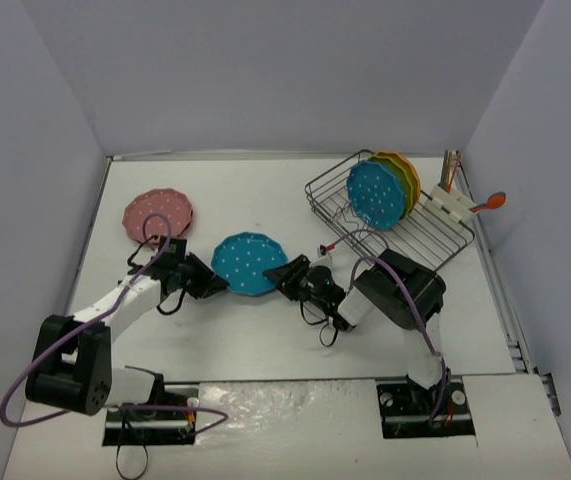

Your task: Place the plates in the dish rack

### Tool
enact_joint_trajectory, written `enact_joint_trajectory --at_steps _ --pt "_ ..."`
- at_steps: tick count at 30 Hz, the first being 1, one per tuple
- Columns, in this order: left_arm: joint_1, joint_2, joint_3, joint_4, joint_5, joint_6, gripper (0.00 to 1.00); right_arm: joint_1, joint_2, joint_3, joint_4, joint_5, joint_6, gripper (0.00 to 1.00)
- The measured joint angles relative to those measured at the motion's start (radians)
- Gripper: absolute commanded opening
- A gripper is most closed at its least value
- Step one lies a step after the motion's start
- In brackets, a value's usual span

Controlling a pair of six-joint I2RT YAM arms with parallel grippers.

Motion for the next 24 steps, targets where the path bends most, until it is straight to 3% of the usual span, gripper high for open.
enact_joint_trajectory --at_steps 6,9,14,24 --pt "-0.005 0.004 -0.046 0.012 0.006 -0.007 0.0 -0.004 -0.017 -0.018 -0.02 -0.008 -0.015 0.02" --pt "-0.009 0.003 -0.049 0.017 0.012 -0.008 0.09 -0.004 -0.045 -0.028 -0.046 -0.008 -0.034 0.0" --pt "-0.018 0.003 -0.062 0.027 0.042 0.007 0.4 -0.005 -0.118 -0.032 -0.106 0.008 -0.107 0.0" --pt "-0.031 -0.058 -0.057 0.003 0.053 0.065 0.87 -0.037 -0.337 -0.03 -0.244 -0.007 -0.339 0.0"
